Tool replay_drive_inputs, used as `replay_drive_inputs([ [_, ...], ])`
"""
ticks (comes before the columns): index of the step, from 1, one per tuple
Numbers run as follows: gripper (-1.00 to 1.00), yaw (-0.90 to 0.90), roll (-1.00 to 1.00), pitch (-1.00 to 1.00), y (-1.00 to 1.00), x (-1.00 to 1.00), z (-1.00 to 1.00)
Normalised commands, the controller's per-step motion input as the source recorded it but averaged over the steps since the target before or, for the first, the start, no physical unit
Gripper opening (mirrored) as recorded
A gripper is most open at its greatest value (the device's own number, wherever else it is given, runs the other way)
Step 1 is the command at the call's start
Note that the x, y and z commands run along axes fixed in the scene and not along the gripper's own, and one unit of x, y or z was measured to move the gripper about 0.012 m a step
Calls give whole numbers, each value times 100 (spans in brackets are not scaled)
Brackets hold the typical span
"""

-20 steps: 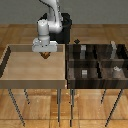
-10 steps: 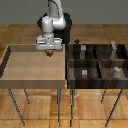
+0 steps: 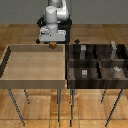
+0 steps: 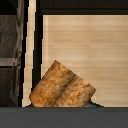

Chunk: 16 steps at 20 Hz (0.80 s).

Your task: Place the loaf of bread into the appropriate compartment.

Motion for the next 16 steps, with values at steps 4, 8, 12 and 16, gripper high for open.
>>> replay_drive_inputs([
  [4,-100,0,0,0,100,0,0],
  [8,-100,0,0,0,100,0,0],
  [12,-100,0,0,0,100,0,0],
  [16,-100,0,0,0,100,0,0],
])
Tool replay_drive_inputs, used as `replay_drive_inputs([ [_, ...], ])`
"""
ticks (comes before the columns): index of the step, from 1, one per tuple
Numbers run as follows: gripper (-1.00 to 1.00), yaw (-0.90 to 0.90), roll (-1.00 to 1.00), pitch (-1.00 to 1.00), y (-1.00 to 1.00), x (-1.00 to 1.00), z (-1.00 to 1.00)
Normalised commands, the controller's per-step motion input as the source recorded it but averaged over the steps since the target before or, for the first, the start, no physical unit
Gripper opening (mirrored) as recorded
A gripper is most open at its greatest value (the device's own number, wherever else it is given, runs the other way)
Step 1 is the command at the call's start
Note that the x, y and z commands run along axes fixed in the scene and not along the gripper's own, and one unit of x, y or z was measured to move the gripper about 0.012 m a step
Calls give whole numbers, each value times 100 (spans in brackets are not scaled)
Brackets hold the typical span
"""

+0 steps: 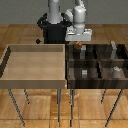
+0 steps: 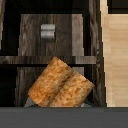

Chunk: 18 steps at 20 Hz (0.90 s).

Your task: Place the loaf of bread into the appropriate compartment.

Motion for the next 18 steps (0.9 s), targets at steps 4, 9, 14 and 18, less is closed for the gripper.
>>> replay_drive_inputs([
  [4,-100,0,0,0,25,50,0],
  [9,-100,0,0,0,0,100,0],
  [14,-100,0,0,0,0,100,0],
  [18,100,0,0,0,0,0,0],
])
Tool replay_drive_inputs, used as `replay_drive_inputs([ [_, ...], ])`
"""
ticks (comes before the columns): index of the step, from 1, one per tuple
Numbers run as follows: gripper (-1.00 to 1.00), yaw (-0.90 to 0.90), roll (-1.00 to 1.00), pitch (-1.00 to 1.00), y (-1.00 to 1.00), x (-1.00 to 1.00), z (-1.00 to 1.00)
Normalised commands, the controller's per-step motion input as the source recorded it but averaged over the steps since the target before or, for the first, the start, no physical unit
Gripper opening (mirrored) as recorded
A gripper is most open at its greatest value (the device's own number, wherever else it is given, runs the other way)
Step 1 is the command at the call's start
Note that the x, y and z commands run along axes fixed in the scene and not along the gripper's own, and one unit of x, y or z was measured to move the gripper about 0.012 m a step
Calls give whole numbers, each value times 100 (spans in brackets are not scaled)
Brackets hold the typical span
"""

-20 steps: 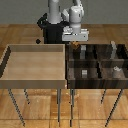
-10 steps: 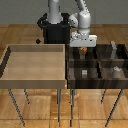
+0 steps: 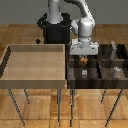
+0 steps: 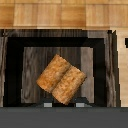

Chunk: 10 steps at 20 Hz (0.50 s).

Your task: Place the loaf of bread into the appropriate compartment.

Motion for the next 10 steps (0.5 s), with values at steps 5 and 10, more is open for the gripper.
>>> replay_drive_inputs([
  [5,100,0,0,0,0,0,0],
  [10,100,0,0,0,0,0,0],
])
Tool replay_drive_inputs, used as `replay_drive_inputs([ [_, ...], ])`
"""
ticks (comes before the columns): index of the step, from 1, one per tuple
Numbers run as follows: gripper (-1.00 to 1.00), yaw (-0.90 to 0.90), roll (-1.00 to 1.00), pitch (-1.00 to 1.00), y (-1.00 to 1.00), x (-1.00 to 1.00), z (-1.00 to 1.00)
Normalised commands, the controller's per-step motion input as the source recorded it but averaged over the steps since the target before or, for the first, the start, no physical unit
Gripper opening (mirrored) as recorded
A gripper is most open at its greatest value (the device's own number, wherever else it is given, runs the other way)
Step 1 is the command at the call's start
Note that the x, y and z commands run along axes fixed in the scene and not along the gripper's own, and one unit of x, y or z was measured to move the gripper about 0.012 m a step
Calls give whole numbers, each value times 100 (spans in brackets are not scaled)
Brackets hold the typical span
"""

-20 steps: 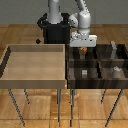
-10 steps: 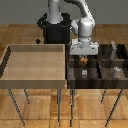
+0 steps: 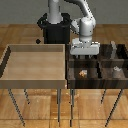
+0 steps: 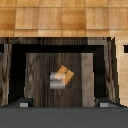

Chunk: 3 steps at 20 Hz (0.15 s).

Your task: Place the loaf of bread into the appropriate compartment.

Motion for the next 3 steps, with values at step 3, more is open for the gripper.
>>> replay_drive_inputs([
  [3,100,0,0,0,0,0,0],
])
